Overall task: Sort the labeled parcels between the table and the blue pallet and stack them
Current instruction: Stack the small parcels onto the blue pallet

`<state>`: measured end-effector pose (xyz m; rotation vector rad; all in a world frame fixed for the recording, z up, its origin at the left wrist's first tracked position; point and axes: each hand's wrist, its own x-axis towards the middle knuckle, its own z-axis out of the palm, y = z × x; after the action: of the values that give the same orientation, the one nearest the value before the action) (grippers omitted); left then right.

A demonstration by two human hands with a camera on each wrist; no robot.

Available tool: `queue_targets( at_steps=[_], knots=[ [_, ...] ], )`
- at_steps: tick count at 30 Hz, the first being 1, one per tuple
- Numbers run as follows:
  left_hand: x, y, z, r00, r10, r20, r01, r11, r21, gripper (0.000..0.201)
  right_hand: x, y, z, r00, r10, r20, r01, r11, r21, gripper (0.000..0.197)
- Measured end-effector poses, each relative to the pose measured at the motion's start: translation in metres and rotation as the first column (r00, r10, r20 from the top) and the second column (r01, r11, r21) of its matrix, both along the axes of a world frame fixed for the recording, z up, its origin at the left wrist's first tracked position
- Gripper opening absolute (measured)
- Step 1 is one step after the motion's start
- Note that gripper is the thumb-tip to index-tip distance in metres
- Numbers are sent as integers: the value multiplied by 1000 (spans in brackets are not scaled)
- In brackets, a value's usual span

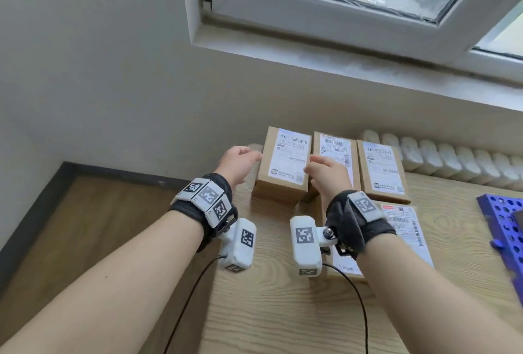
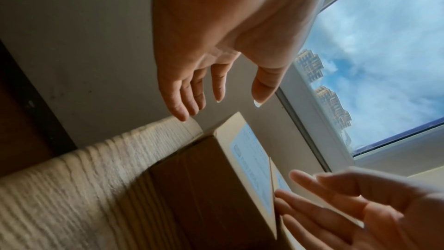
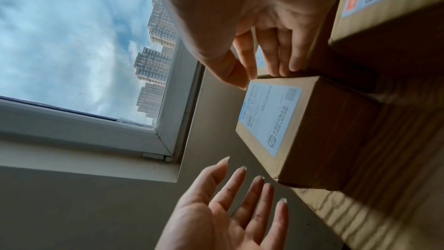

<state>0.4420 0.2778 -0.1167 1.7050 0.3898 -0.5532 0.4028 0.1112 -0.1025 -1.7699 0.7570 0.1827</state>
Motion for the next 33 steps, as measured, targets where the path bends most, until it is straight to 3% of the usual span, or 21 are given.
queue_targets(
  at_steps=[5,8,11,16,21,25,29,33],
  knots=[
    [8,-5,-11,998,-64,-29,63,997,-43,50,9,6,-7,999,-31,-12,31,999,14,43],
    [8,-6,-13,996,-86,0,86,996,-34,43,9,12,-9,998,-44,-41,46,998,34,17],
    [8,-3,-14,997,-76,8,76,997,-15,42,9,17,-18,997,-10,-76,12,999,31,3],
    [4,9,-17,996,-86,-9,87,995,45,58,6,24,-25,992,65,-112,-56,995,83,16],
    [-4,17,-11,999,-41,-18,41,999,-2,31,0,34,-13,995,90,-46,-87,994,70,46],
    [-4,18,2,997,53,57,-52,998,-31,55,-6,37,0,998,60,8,-60,994,90,70],
    [-13,13,12,993,93,66,-90,995,-42,59,-22,34,15,999,7,39,-11,996,88,60],
    [-27,7,21,989,105,100,-98,993,-73,33,-37,24,28,998,-10,68,3,994,111,46]
  ],
)
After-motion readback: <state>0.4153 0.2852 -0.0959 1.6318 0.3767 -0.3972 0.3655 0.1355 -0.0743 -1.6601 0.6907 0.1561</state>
